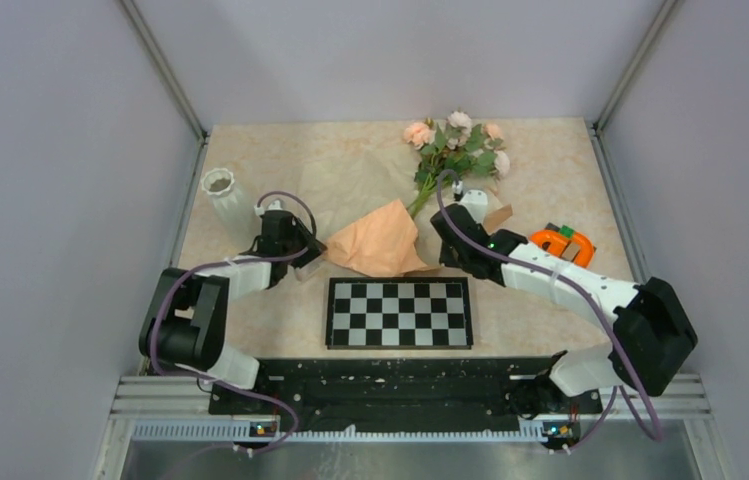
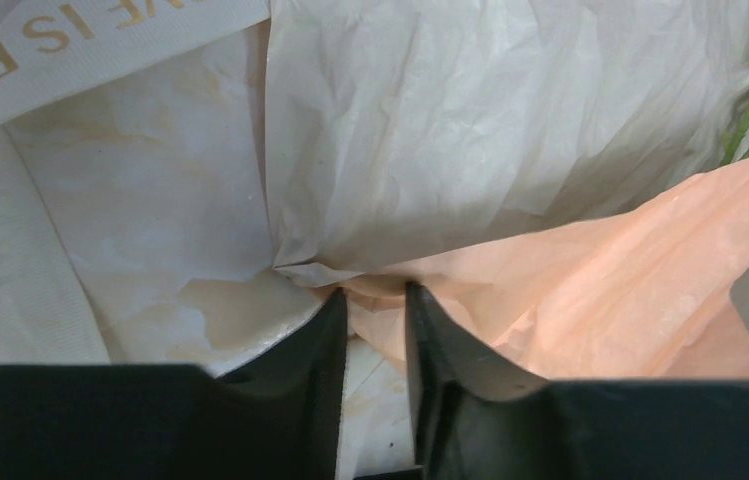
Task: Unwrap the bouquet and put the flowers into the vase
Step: Unfold the wrapping paper at the center of the board.
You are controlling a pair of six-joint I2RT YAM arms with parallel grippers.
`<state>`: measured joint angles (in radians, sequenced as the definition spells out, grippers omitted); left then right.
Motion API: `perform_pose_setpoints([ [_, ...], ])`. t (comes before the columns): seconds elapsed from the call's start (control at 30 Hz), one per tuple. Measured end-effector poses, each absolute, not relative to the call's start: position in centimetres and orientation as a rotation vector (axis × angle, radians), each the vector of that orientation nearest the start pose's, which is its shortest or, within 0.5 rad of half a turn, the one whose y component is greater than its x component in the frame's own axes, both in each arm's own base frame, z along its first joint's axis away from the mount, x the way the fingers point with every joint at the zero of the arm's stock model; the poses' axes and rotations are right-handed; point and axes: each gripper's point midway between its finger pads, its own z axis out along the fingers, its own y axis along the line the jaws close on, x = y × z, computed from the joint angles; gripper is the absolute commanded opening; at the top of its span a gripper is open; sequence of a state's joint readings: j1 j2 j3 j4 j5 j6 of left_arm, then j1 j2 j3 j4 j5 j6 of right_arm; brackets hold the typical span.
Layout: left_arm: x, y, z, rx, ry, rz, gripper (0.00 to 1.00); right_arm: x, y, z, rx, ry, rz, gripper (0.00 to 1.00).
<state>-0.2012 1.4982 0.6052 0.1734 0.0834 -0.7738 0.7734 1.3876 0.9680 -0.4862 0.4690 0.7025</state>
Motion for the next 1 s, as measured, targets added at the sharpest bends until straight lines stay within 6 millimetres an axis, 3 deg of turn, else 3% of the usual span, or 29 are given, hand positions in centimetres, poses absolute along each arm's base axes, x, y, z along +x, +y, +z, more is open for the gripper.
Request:
perform_pose_setpoints([
  [0.23, 35.5, -12.0, 3.0, -0.637, 2.282, -0.617, 0.00, 29.6, 17.4, 11.1, 0.228, 2.345, 0.151, 0.00],
  [0.7, 38.6, -14.4, 3.0, -0.570, 2.285, -0.752, 0.00, 32.5, 13.8, 10.9, 0.309, 2.301, 0.115, 0.00],
  [0.87, 38.7, -14.4, 3.1, -0.567, 2.281, -0.754, 0.00, 32.3, 12.6, 9.9, 0.332, 2.321, 0.080, 0.01],
  [1.0, 38.7, -14.4, 3.1, -0.565, 2.280, -0.755, 0.00, 30.8, 11.9, 8.4, 0.347, 2.360, 0.056, 0.23],
])
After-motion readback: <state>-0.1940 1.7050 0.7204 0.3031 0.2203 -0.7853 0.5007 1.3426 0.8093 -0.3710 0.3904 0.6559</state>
